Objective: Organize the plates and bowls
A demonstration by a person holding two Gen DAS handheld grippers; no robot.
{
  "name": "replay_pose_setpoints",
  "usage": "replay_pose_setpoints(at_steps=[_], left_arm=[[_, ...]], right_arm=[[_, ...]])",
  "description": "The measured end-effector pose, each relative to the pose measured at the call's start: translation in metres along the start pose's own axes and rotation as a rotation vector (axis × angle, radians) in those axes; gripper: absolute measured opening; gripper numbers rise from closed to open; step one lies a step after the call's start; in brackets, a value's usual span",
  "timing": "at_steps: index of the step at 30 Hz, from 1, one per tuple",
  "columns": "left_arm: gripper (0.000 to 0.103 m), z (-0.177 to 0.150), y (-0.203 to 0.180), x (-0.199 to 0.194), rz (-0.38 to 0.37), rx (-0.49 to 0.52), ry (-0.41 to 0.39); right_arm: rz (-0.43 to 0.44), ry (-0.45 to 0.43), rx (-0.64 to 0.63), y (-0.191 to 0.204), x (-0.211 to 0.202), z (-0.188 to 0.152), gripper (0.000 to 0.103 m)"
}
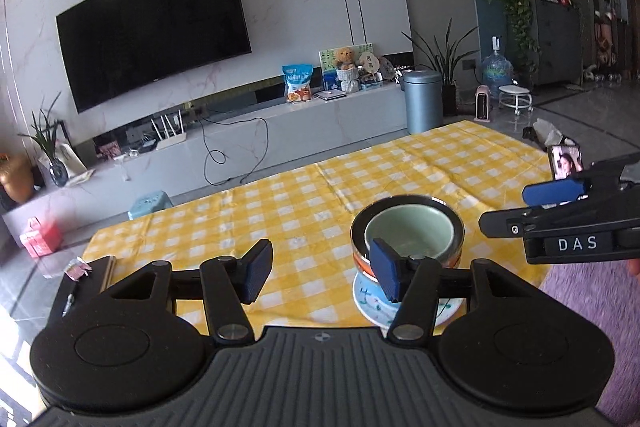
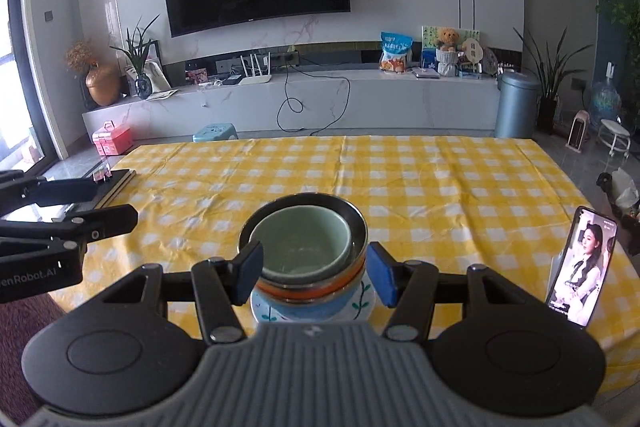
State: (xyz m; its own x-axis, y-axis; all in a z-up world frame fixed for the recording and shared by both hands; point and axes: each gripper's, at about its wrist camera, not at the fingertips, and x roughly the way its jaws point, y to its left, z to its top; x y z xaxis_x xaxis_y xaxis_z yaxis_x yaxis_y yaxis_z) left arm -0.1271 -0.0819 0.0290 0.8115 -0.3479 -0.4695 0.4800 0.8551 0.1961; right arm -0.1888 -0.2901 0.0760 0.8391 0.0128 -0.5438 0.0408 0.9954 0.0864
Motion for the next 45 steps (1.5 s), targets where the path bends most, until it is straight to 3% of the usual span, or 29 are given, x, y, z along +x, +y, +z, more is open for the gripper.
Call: replay_pose_setpoints(at_steps=[7,13,27,45], left_arm=[[0.076,-0.021,-0.008,-0.007,0.017,-0.029,0.026],[0.083,-0.033,-0.013,0.001,0.019,-0.056,0.1],[0.083,-0.07,-0.019,0.016,0.048,-0.098,0.222],[0.083,-0.068,-0.018,0.012,0.065,-0.099,0.221]], right_arm=[[-0.019,-0.051,-0.064,0.019,-0.013,-0.027,0.057],[-0.026,-0.042,-0.102,0.028,-0.012,-0.045,0.058],[-0.03,0.003,-0.124,0.026,-0.001,-0.082,0.058],[-0.012,-0.016,-0.099,0.023,-0.005,-0.083,0.06]])
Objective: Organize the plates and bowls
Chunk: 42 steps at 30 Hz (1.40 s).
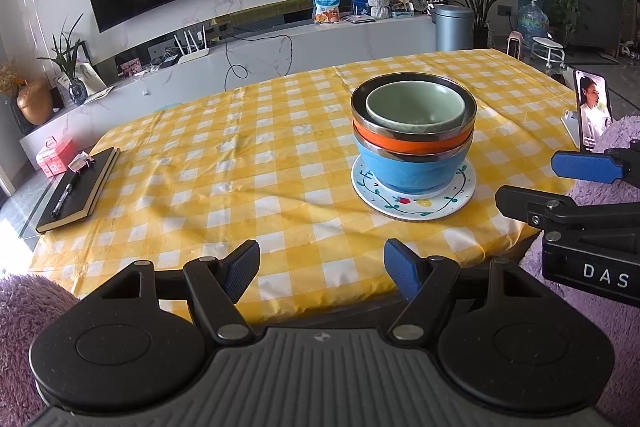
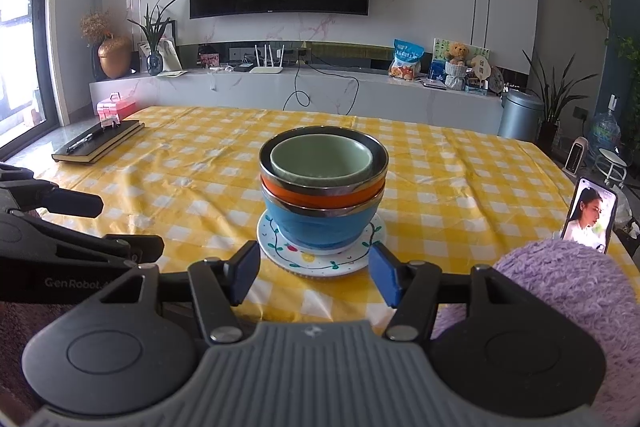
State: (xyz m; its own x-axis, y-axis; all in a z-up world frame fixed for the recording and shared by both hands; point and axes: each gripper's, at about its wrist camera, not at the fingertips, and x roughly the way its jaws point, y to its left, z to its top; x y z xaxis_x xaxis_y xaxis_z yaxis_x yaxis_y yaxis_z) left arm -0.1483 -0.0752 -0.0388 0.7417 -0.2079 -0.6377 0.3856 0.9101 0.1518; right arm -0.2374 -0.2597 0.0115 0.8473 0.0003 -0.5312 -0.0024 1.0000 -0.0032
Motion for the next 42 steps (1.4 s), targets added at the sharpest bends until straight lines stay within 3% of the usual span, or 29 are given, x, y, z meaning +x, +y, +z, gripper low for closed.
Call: replay_pose_setpoints(at_steps=[42], left_arm=[[0.083,-0.0004,0.0025,-0.0004,0.008,0.003,0.0]], right_arm=[[0.006,0.002,-0.01,0.003,0.0002,-0.0006,0.063]])
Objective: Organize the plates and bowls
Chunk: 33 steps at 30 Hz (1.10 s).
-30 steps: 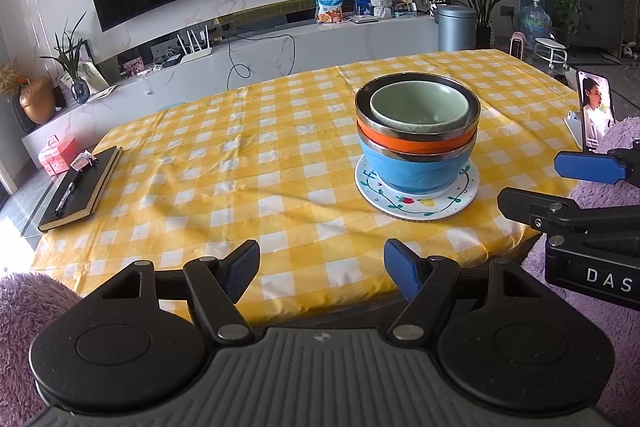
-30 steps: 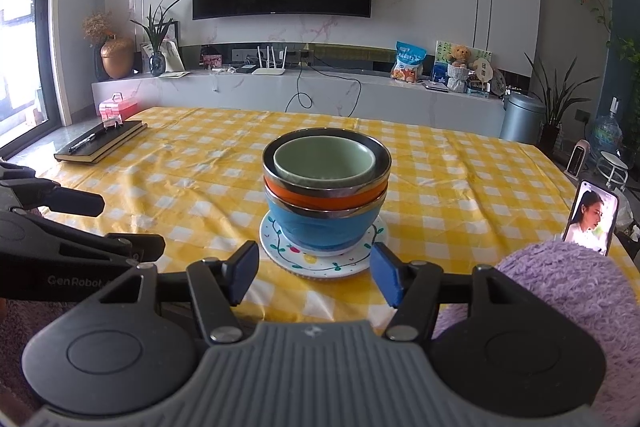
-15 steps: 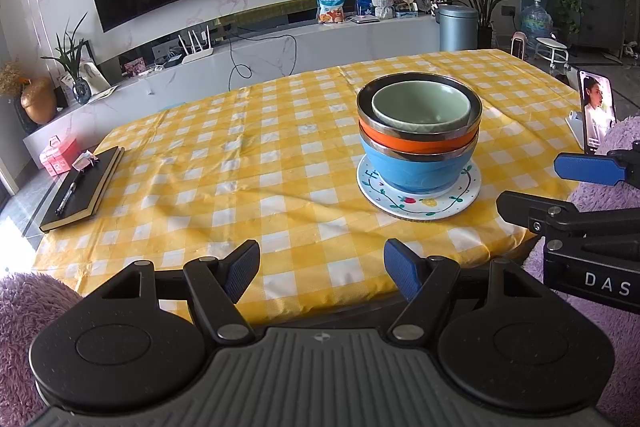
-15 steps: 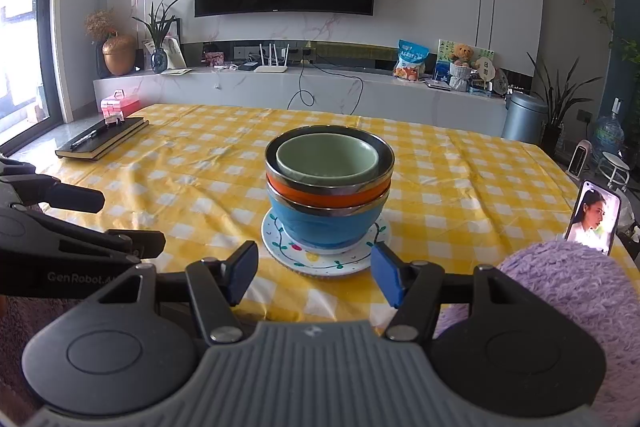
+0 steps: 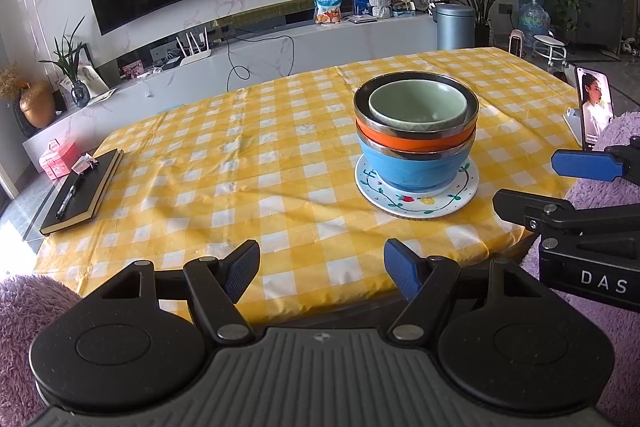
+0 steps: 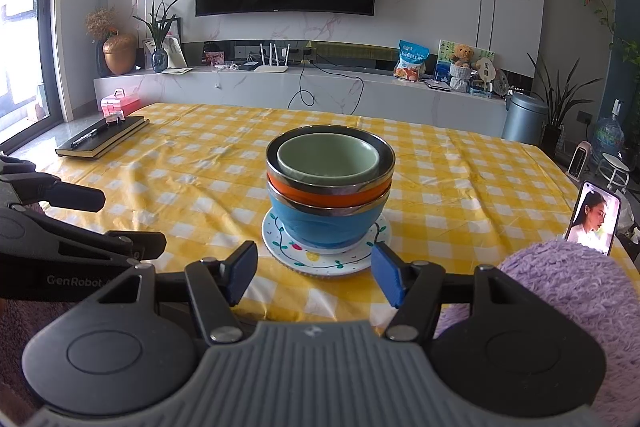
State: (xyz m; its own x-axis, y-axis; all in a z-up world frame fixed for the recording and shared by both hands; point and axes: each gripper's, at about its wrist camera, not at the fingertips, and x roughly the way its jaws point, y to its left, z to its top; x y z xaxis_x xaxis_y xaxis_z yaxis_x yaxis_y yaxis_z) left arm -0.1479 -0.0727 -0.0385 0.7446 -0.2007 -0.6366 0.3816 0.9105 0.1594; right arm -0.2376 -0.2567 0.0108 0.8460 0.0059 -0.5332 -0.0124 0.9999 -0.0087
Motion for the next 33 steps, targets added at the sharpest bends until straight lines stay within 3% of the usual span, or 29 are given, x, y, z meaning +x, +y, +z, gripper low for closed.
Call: replay_pose_setpoints(at_steps=[33], left_arm=[[0.083,-0.0001,0.0008,-0.0004,0.0,-0.002,0.001]], right_arm=[[0.001,0.002,-0.007,0.0004,0.0011,-0.0002,0.065]])
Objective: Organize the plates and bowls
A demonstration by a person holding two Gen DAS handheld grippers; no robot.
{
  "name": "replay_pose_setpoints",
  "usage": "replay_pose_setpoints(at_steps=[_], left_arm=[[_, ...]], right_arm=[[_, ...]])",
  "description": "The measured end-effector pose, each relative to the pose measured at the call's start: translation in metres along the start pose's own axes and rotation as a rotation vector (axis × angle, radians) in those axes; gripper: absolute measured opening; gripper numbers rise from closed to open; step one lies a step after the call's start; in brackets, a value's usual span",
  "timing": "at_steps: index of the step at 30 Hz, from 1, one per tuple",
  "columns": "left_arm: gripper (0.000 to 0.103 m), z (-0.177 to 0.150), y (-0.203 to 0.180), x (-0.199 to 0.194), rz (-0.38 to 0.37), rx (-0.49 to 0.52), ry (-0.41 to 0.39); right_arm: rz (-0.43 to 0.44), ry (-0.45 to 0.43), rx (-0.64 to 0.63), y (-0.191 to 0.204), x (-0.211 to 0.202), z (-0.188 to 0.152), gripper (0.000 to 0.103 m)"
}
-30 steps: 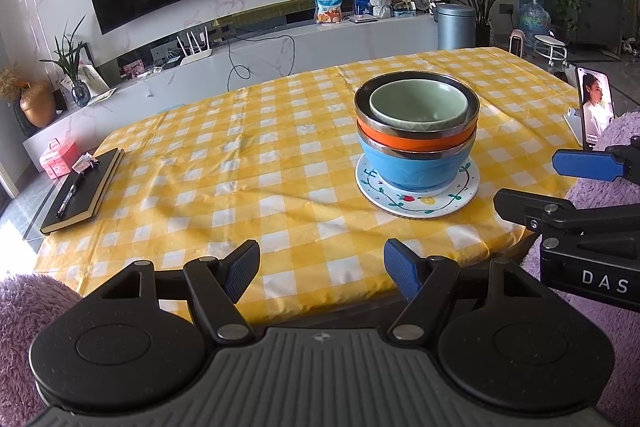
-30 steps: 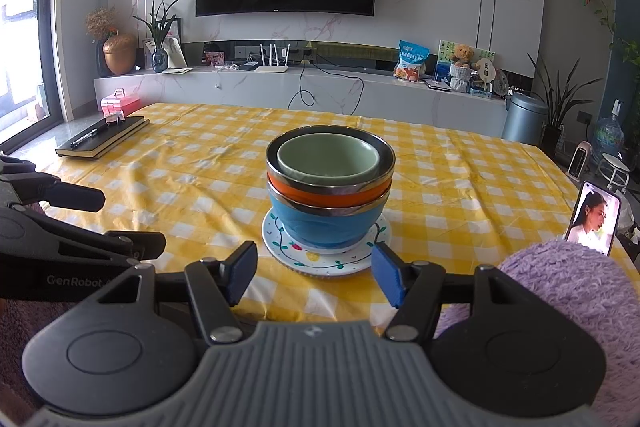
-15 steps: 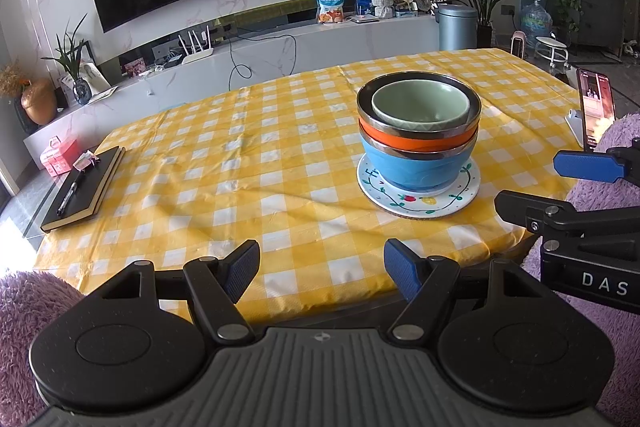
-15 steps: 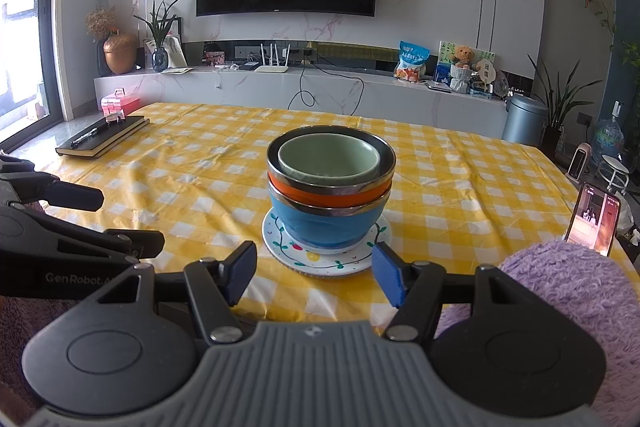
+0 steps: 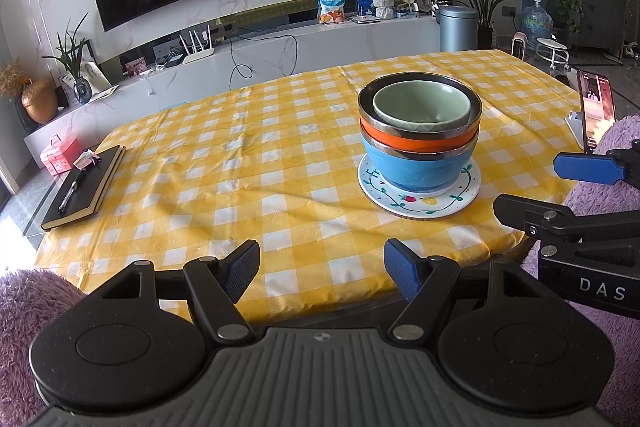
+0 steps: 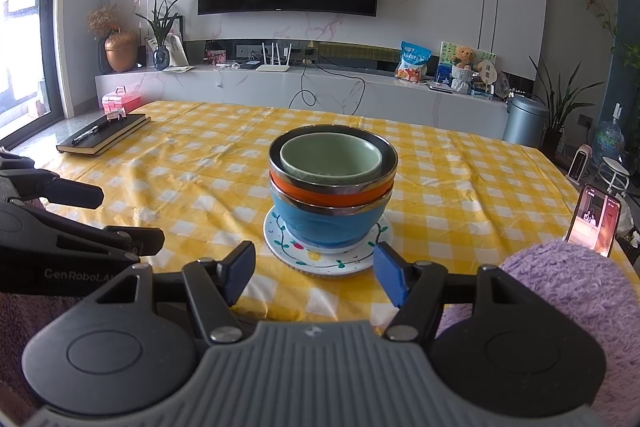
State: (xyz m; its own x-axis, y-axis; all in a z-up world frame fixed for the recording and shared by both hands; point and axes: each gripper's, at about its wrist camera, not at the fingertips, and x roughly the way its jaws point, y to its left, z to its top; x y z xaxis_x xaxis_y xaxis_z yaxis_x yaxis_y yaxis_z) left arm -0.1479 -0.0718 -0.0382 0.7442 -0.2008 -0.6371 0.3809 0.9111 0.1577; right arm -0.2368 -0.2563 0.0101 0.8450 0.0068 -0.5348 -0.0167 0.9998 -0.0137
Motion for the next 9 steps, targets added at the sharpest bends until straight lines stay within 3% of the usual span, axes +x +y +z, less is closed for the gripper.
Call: replay_pose_setpoints(at_steps=[9], left_arm=[[0.083,-0.0006,0.0011,-0.0044,-0.006,-0.006,-0.012]], right_arm=[[0.001,0.001,-0.005,-0.0001,0.0006,-0.0007,0.065]])
